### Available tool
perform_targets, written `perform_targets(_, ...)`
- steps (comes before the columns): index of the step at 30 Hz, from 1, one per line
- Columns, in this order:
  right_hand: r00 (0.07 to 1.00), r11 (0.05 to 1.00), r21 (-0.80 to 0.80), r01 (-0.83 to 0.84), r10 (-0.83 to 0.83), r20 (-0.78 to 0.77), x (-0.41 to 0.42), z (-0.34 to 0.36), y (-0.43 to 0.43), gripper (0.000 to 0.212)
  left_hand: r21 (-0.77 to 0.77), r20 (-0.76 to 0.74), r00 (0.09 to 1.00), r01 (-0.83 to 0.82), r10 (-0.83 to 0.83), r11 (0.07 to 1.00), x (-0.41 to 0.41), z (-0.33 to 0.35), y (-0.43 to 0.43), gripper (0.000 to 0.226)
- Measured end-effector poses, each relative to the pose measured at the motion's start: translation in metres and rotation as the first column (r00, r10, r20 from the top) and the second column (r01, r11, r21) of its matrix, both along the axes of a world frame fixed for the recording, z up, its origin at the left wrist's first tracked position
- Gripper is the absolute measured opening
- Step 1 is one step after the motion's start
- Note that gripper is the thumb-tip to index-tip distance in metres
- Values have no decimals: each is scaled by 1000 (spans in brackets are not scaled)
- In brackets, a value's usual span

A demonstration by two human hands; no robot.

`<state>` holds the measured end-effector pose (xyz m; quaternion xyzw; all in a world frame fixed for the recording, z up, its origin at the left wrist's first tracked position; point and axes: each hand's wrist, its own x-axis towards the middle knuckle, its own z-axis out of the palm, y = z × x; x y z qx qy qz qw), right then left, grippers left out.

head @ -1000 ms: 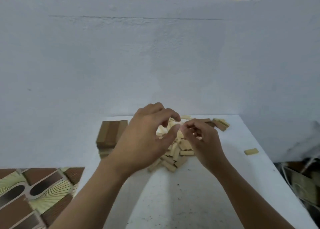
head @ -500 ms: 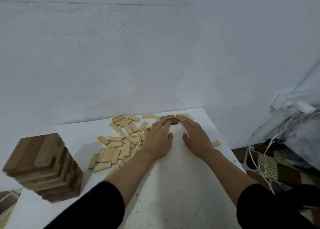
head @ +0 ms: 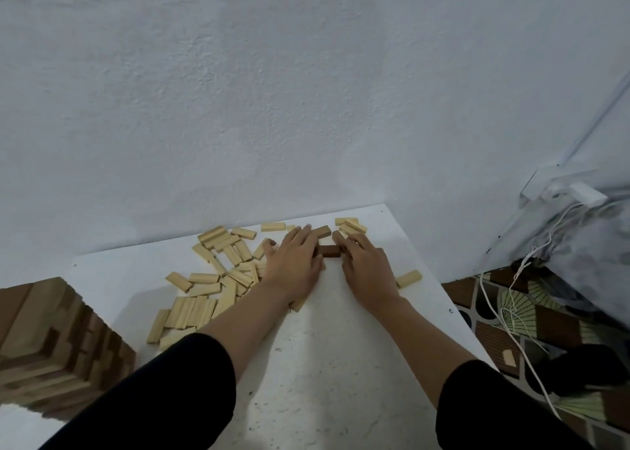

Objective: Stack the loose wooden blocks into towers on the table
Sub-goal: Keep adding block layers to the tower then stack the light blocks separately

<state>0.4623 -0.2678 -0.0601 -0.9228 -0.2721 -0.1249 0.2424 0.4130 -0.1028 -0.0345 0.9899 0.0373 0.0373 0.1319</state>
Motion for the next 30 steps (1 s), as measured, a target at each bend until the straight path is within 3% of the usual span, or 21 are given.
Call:
perform_targets(5,992,988,112,110,-103,-71,-9,9,0,23,-7,-16,1000,0,0,1000,1,9,-5,35)
perform_targets(8,970,965,163,206,-179,-164,-21,12,-3,21,7,-40,999,27,-26,1000,-6,12,-13,43)
perform_targets(12,966,963,189,192,-152,-207,-38,14,-7,3,26,5,998,57,-57,998,-25,9,-25,39)
perform_targets(16,970,971,194,136,-91,-224,-52,14,-13,9,7,38,997,64,-64,998,-48,1,-33,27)
perform_targets(20,972,986,135,93,-61,-228,-68,9,-22,19,50,52,996,74,-76,996,-70,-1,-34,32)
perform_targets(26,955,974,209,90,-24,-296,-90,12,-33,40,97,119,976,169,-180,981,-106,-6,-28,41)
perform_targets(30,935,986,168,8,52,-350,-101,12,-42,59,1,176,964,201,-198,980,-132,-13,-20,37)
